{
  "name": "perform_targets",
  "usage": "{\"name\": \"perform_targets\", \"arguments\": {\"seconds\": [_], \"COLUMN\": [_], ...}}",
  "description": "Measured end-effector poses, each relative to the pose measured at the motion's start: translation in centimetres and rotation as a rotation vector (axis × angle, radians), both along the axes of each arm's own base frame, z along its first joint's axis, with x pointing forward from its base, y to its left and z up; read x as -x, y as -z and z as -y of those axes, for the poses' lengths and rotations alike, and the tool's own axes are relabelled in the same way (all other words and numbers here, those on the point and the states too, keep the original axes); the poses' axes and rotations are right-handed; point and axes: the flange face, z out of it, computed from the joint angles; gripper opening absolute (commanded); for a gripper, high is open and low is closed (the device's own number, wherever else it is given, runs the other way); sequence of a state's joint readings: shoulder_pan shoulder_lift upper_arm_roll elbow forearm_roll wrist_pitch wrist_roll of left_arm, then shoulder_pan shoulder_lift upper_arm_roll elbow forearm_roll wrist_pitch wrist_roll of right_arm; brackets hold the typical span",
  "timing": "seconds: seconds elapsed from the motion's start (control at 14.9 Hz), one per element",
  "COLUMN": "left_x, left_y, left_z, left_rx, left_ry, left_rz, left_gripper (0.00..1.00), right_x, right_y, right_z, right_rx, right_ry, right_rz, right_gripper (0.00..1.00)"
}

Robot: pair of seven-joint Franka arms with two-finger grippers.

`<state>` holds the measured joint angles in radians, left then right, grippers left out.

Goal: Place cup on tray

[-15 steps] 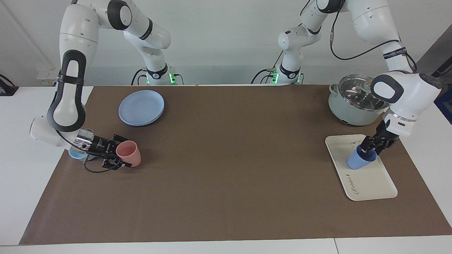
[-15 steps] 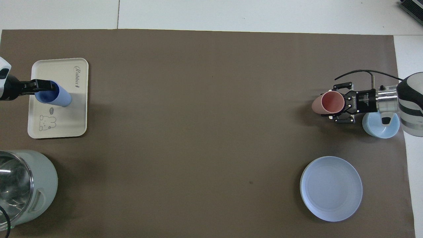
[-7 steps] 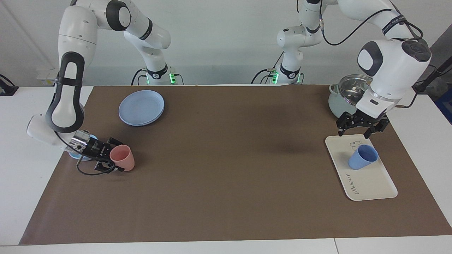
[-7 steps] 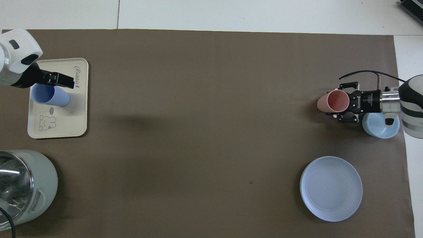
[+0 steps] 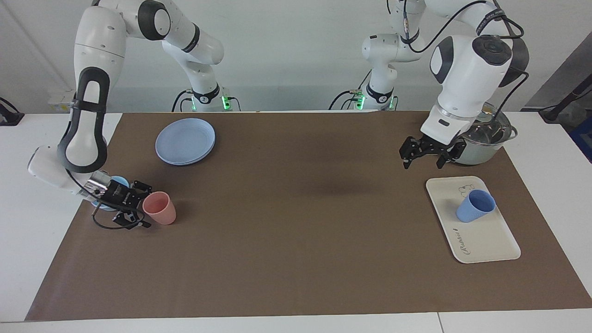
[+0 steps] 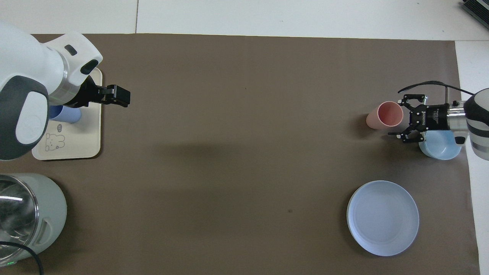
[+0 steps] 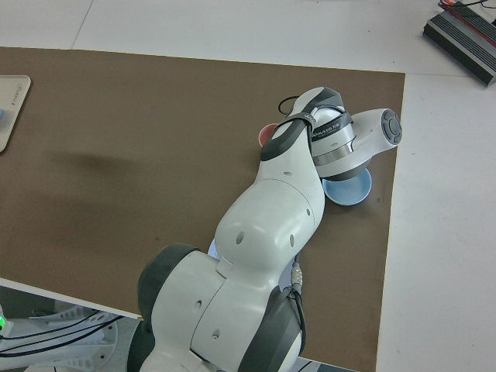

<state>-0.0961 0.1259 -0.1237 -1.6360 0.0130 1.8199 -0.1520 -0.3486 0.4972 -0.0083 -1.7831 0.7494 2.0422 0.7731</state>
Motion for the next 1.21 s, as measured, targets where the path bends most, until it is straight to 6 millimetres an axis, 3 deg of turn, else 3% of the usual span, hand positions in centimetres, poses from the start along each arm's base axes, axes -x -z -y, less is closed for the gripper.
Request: {"name": "perform_targets", "arguments": {"seconds": [0.13, 0.34, 0.54, 0.74, 0.94, 1.21], "left_x": [0.7, 3.0, 5.4, 6.1, 6.0, 5.8], "left_y": [-0.7, -4.2, -7.3, -8.0, -7.2, -6.8], "left_z": [-1.4, -2.9, -4.4, -5.6, -6.8, -9.7], "left_rx": [-0.007, 0.000, 0.005, 0.005, 0.003, 0.004], "left_ry": [-0.022, -0.013, 0.028, 0.046, 0.072, 0.074], "left_rz": [-0.013, -0.023, -0.031, -0.041, -0.057, -0.064], "left_gripper": [1.00, 1.00, 1.00, 1.00, 1.00, 1.00], "right_x": [-0.1, -0.2, -0.4, 0.3, 1.5, 3.3], "right_y": [-1.8, -6.0, -11.0, -15.9, -19.7, -24.2], "right_z": [0.3, -0.2, -2.2, -4.7, -9.6, -18.8], "right_rx": [0.076, 0.257, 0.412, 0.486, 0.527, 0.529], "right_ry": [-0.063, -0.276, -0.457, -0.590, -0.888, -1.172], "right_rz": [0.026, 0.081, 0.142, 0.175, 0.215, 0.296], "right_gripper": [1.00, 1.00, 1.00, 1.00, 1.00, 1.00]}}
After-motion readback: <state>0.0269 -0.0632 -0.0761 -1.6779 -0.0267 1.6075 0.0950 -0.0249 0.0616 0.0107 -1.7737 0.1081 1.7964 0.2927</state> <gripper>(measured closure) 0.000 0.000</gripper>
